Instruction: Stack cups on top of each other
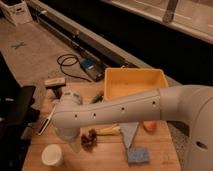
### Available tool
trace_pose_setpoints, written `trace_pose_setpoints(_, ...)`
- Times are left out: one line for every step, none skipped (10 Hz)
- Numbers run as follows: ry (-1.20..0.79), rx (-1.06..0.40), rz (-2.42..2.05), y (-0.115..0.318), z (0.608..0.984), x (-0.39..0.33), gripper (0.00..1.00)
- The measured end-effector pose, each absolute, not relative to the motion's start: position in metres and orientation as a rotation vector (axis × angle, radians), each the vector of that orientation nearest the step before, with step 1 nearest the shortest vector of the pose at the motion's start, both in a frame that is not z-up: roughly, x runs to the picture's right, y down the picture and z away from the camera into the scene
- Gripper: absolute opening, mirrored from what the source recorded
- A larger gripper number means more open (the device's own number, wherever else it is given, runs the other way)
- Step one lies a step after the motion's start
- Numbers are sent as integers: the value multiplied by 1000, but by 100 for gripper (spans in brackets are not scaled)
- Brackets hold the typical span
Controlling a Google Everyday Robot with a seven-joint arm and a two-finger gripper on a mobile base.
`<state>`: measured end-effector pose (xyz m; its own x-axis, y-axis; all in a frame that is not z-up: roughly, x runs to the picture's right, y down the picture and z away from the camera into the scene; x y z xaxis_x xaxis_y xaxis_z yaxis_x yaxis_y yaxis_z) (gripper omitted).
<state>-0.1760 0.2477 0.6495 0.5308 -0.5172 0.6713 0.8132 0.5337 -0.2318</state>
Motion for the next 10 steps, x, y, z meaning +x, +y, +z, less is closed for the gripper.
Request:
trace_pose_setpoints(-605,-578,-839,258,650,-180,74)
trace_pose_setpoints(-621,-578,-835,263,650,-184,74)
trace_pose_setpoints(-635,-575,-836,268,648,-189,74)
trace_pose_setpoints(-643,-572,-836,270,647,-191,74)
trace_pose_setpoints(-658,-566,-834,273,644,-195,74)
trace_pose_setpoints(-674,-559,-828,276,642,-197,74)
trace_pose_setpoints(-692,-554,-820,279,641,-198,74)
trace_pose_setpoints(-713,-556,-814,284,640,-199,74)
trace_pose_setpoints(-735,-564,-809,291,640,-201,74)
trace_pose_setpoints(-747,-570,-806,295,641,-203,74)
